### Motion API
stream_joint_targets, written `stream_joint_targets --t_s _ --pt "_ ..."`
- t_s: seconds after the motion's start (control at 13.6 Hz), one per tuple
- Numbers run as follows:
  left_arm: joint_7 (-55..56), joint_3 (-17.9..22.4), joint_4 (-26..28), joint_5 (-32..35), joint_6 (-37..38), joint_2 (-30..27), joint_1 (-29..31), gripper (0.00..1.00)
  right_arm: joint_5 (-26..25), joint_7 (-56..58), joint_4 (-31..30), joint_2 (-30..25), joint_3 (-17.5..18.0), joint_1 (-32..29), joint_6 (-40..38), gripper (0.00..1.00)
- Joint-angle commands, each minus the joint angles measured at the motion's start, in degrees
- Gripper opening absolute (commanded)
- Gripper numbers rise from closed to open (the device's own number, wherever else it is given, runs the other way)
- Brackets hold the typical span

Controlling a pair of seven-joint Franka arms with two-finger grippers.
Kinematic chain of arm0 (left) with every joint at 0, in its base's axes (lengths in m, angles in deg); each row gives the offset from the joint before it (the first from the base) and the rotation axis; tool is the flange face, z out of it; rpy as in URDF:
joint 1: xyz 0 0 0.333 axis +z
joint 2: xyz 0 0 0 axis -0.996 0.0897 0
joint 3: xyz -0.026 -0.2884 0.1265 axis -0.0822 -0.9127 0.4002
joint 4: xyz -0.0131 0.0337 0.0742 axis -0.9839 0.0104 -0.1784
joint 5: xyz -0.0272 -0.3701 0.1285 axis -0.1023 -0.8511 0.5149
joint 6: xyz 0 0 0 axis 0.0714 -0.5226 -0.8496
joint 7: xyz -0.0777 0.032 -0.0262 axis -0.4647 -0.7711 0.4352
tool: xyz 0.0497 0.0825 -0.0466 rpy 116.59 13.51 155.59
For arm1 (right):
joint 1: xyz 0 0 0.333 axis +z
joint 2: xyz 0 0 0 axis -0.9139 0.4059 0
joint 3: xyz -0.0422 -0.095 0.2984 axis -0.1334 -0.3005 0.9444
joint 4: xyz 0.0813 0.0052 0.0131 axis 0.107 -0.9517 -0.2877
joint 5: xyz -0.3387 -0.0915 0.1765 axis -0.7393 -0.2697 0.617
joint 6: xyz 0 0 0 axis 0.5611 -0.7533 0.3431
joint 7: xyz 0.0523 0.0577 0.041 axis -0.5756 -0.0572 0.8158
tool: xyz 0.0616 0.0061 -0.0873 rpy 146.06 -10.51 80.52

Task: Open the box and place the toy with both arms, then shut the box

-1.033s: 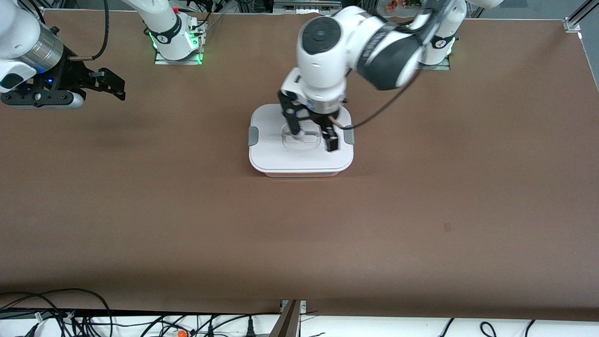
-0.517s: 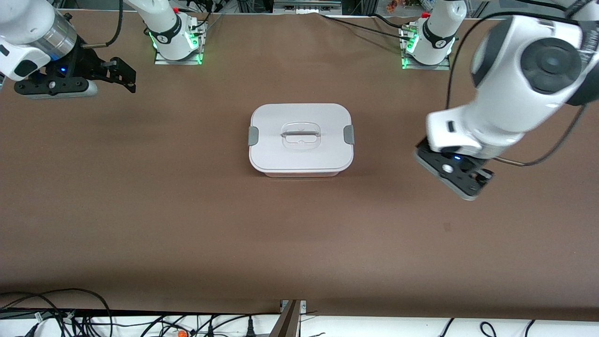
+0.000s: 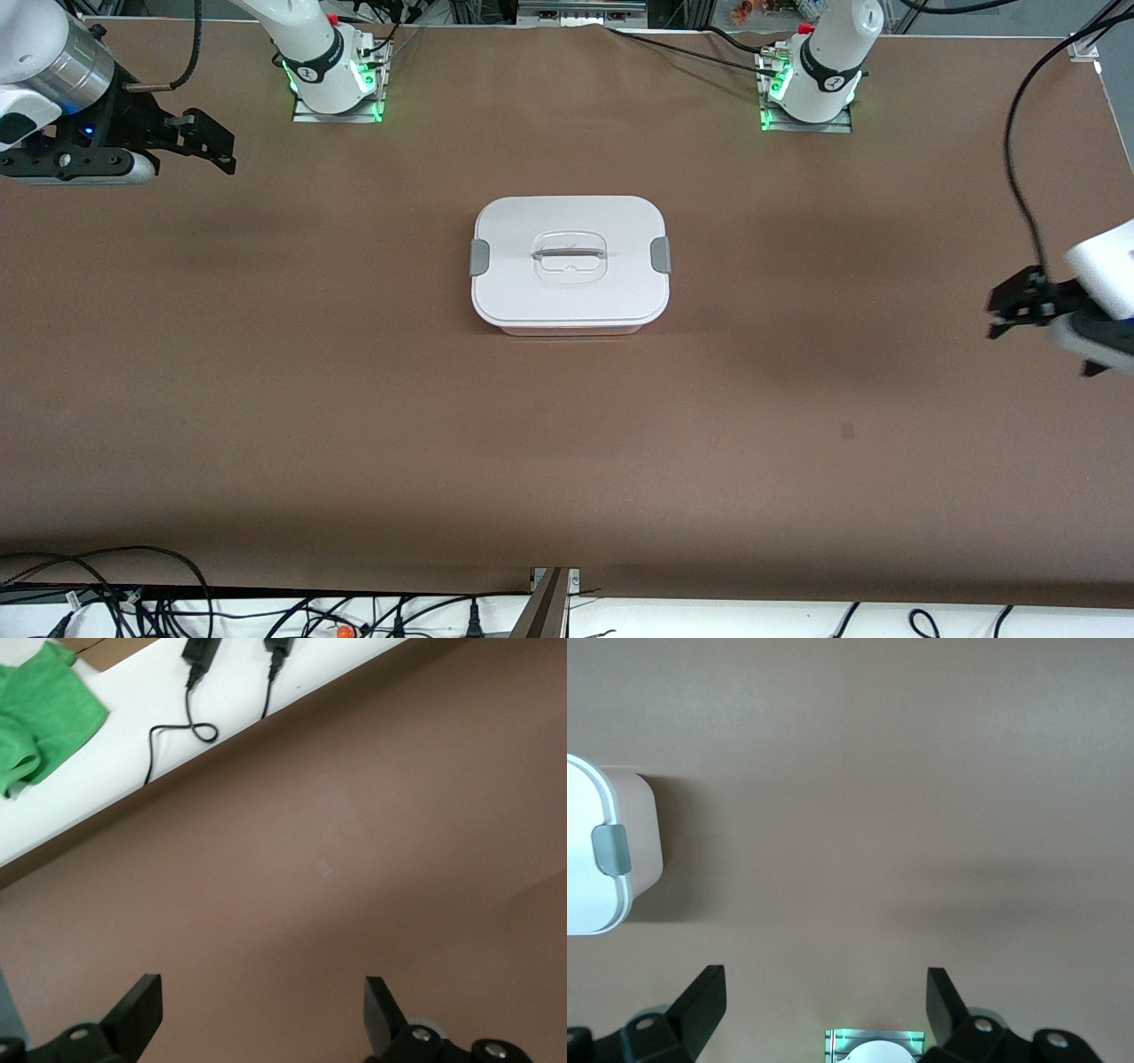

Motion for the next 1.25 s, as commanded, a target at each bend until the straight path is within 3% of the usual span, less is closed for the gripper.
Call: stream_joint_targets --t_s 0.0,0.3,0.44,1.18 --pt "10.38 2.49 9.08 -2.39 0.59 -7.12 -0.28 1.00 0.59 0.30 -1.04 -1.17 -1.07 -0.12 -0.71 1.00" --pt "26.87 2.50 13.58 -7.23 7.10 -11.79 0.07 1.00 0.50 0.83 -1.13 -1.08 -1.95 -0.12 -0.62 1.00" --pt "26.45 2.50 16.22 -7.23 6.92 -12.94 -0.01 1.00 0.50 1.53 -1.13 -1.08 -1.95 -0.12 -0.45 1.00" --pt "24.51 2.41 15.35 -6.97 7.01 -11.01 0.07 1.00 0.50 2.06 -1.48 -0.81 -2.21 -0.12 0.17 1.00"
